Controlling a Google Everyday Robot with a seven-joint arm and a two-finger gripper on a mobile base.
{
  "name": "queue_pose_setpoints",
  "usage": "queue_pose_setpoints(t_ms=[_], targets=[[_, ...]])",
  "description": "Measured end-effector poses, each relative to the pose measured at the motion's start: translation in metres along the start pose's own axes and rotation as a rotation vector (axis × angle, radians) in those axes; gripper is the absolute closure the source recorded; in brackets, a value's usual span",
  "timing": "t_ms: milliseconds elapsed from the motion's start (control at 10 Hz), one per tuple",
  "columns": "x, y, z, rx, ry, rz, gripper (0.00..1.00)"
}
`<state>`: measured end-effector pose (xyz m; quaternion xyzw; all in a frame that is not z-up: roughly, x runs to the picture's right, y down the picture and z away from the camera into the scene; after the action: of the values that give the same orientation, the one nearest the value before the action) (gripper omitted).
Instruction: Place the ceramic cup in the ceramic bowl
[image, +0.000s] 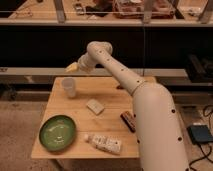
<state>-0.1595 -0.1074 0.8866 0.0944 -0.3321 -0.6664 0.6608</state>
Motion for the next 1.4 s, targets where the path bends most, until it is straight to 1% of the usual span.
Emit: queue_pose_setpoints(t_ms=[200, 300, 500, 700, 800, 900, 1000, 1100, 1200, 1400], targets=[[-0.009, 0.004, 0.011, -0.016, -0.036, 0.016, 0.2], [-0.013, 0.001, 0.018, -0.018, -0.052, 0.015, 0.2], [-0.022, -0.01, 0.038, -0.026, -0.089, 0.0, 0.2], [-0.027, -0.014, 0.054, -0.043, -0.112, -0.012, 0.2], [-0.031, -0.012, 0.067, -0.065, -0.13, -0.019, 0.26], [-0.033, -0.01, 0.074, -0.08, -0.139, -0.022, 0.34], [-0.036, -0.006, 0.083, -0.102, -0.149, -0.024, 0.44], [-0.037, -0.003, 0.088, -0.116, -0.153, -0.025, 0.53], [-0.036, -0.001, 0.092, -0.124, -0.154, -0.028, 0.66], [-0.034, 0.001, 0.093, -0.124, -0.156, -0.033, 0.84]])
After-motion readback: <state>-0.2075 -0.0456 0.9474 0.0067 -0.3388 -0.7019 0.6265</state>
